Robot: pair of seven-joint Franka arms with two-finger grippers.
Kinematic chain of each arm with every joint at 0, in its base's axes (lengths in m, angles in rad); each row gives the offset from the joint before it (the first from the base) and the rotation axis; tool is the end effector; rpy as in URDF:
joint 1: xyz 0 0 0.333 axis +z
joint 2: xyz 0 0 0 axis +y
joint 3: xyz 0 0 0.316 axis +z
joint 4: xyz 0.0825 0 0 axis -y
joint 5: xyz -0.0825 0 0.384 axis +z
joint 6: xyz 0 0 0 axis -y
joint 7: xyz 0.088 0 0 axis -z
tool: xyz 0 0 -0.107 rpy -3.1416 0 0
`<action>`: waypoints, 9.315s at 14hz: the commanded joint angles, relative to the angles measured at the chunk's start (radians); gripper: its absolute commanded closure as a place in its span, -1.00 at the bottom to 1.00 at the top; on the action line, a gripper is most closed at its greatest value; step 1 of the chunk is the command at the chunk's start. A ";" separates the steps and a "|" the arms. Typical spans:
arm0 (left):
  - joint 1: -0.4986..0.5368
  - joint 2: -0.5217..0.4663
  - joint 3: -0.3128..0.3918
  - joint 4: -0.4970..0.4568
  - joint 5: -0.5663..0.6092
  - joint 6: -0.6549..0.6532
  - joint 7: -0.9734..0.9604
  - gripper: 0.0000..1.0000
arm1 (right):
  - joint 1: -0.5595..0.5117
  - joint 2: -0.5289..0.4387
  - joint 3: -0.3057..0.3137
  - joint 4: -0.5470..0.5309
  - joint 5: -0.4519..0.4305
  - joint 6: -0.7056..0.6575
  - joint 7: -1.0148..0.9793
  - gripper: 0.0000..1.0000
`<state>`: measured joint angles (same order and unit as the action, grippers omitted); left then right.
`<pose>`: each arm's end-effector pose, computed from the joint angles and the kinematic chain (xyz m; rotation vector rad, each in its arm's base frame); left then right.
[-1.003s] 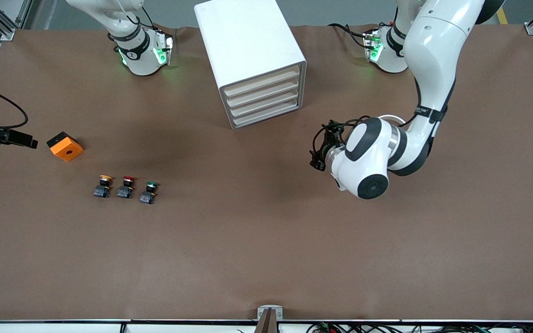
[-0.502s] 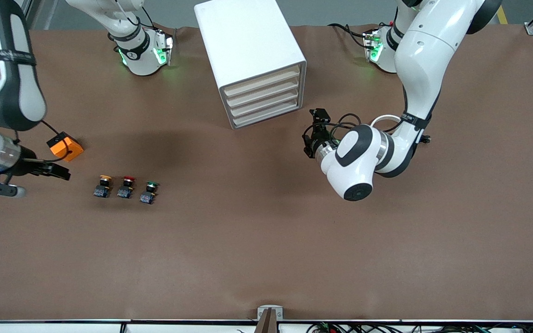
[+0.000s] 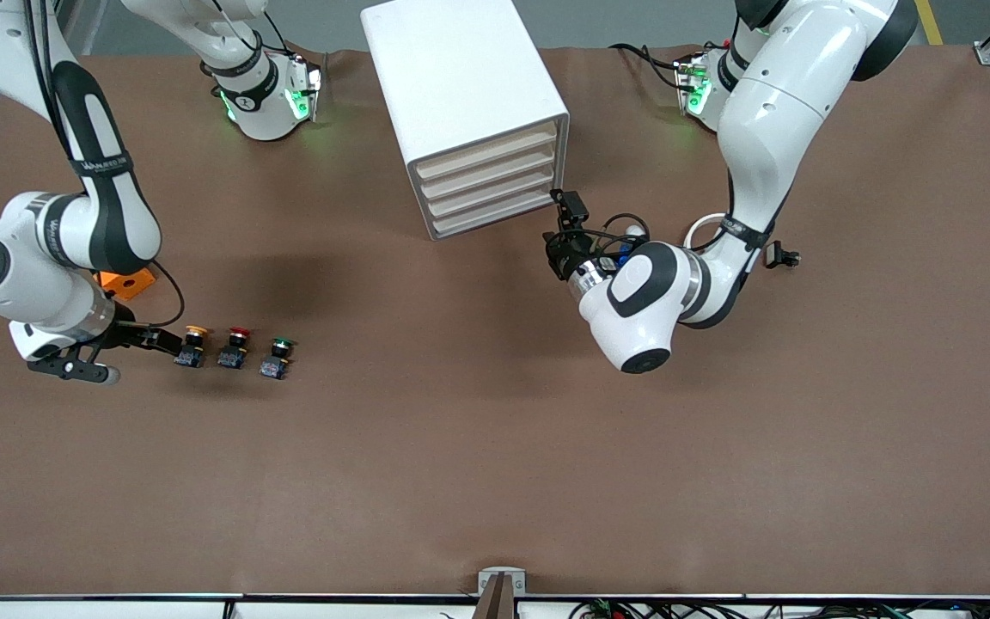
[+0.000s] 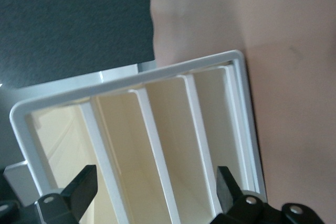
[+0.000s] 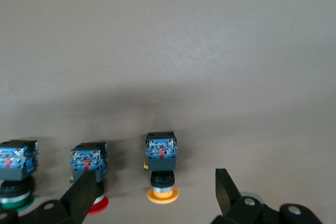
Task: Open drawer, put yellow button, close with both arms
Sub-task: 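Grasp the drawer handle with the left gripper while the right gripper reaches the buttons, then close the right gripper on the yellow push button, then pull the drawer open with the left gripper while the right gripper lifts the button, then carry the yellow button over the open drawer and lower it with the right gripper, then open the right gripper and withdraw it while the left gripper releases the handle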
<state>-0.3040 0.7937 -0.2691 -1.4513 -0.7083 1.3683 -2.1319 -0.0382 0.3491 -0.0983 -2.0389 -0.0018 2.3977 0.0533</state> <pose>0.5063 -0.3868 0.2361 -1.4199 -1.6759 1.3553 0.5923 -0.0798 0.2730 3.0934 -0.2829 0.0153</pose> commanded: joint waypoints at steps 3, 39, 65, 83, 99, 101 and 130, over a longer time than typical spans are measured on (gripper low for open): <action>0.000 0.029 -0.032 0.022 -0.072 -0.020 -0.098 -1.00 | -0.009 0.013 0.000 -0.056 0.003 0.102 0.016 -1.00; -0.092 0.053 -0.064 -0.004 -0.165 -0.098 -0.175 0.40 | -0.012 0.140 0.000 -0.109 0.054 0.285 0.005 -0.95; -0.060 0.071 -0.039 0.015 -0.157 -0.095 -0.172 0.73 | 0.165 -0.102 0.005 0.232 0.072 -0.564 0.426 1.00; 0.022 0.091 0.037 0.120 -0.158 -0.094 -0.180 0.58 | 0.716 -0.216 0.005 0.364 0.174 -0.637 1.379 1.00; 0.026 0.024 0.016 0.121 -0.082 -0.095 -0.076 -1.00 | 1.028 -0.058 0.003 0.371 0.123 -0.417 1.668 1.00; 0.026 -0.017 0.004 0.121 -0.036 -0.098 0.019 -1.00 | 1.041 -0.058 0.002 0.375 0.121 -0.417 1.675 1.00; -0.004 -0.189 0.005 0.163 0.547 0.253 1.096 -1.00 | 0.517 -0.099 -0.009 0.673 0.065 -0.917 0.704 -1.00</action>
<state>-0.2979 0.6431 -0.2614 -1.2835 -0.1979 1.5926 -1.0774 0.5733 0.2537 -0.1266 -1.4035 0.0601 1.5347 0.8752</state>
